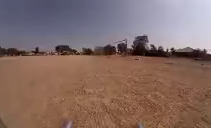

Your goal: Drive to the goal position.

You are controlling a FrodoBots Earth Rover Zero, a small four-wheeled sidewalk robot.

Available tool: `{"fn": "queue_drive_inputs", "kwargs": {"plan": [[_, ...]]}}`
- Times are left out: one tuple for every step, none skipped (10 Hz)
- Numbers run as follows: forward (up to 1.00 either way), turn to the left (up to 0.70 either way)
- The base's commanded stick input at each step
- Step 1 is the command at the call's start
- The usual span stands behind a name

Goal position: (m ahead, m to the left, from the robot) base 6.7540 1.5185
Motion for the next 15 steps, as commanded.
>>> {"fn": "queue_drive_inputs", "kwargs": {"plan": [[1.0, 0.0], [1.0, 0.0], [1.0, 0.0], [1.0, 0.0], [1.0, 0.0], [1.0, 0.0], [1.0, 0.0], [1.0, 0.0], [1.0, 0.0], [1.0, 0.0], [1.0, 0.0], [1.0, 0.0], [1.0, 0.0], [1.0, 0.0], [1.0, 0.0]]}}
